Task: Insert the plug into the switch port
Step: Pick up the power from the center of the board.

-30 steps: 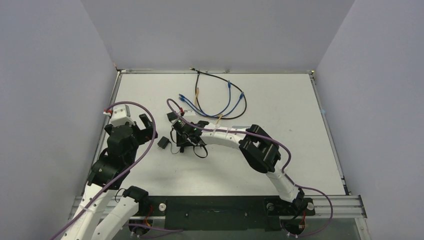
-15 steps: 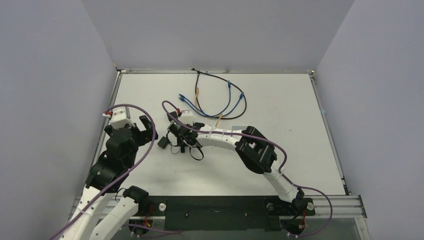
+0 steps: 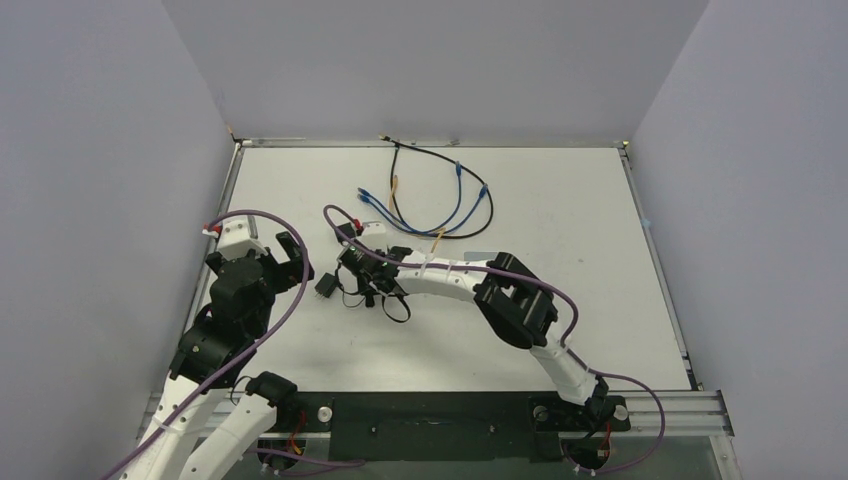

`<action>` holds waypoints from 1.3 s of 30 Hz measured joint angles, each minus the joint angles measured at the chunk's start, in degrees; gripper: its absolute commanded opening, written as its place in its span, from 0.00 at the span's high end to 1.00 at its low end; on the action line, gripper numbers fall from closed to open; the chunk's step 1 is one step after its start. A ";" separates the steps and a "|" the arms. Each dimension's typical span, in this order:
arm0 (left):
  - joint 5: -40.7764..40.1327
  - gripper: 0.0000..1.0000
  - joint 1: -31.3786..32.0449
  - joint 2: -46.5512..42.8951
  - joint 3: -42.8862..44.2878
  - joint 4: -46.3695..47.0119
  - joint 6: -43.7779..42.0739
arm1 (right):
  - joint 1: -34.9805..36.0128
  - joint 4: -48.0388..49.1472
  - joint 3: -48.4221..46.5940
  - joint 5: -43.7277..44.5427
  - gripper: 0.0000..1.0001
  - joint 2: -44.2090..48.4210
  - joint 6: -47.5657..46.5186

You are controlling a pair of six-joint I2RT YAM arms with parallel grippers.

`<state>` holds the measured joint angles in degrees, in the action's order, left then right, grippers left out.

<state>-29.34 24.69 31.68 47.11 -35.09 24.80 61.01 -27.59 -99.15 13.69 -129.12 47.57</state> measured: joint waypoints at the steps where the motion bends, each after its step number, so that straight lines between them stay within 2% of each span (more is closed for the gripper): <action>1: 0.02 0.01 0.00 0.00 0.00 0.00 0.00 | 0.02 0.20 0.96 -0.02 1.00 0.68 -0.66; 5: 0.04 0.01 0.00 0.00 0.09 -0.07 0.00 | 0.17 0.96 6.60 -0.17 1.00 6.29 -3.72; 12: 2.43 0.01 0.00 -0.04 2.93 -0.28 0.00 | 0.22 4.44 14.03 -1.57 1.00 22.27 -10.88; 19: 9.66 0.01 0.00 0.83 7.34 -0.35 -0.59 | 0.20 6.38 19.63 -7.85 1.00 34.58 -20.09; 27: 23.80 0.01 -0.02 4.61 11.96 -0.28 -2.36 | 0.20 0.63 23.19 -21.42 1.00 43.10 -35.06; 35: 42.18 0.00 -0.02 7.52 12.81 -0.22 -4.68 | 1.11 -4.28 31.21 -36.28 1.00 57.09 -51.28; 39: 52.43 0.07 -0.02 7.28 12.13 1.53 -5.46 | 1.33 -7.23 32.57 -44.04 1.00 62.51 -58.12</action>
<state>23.09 24.67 38.96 59.24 -33.56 19.33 62.35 -34.83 -66.59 -30.35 -66.61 -10.55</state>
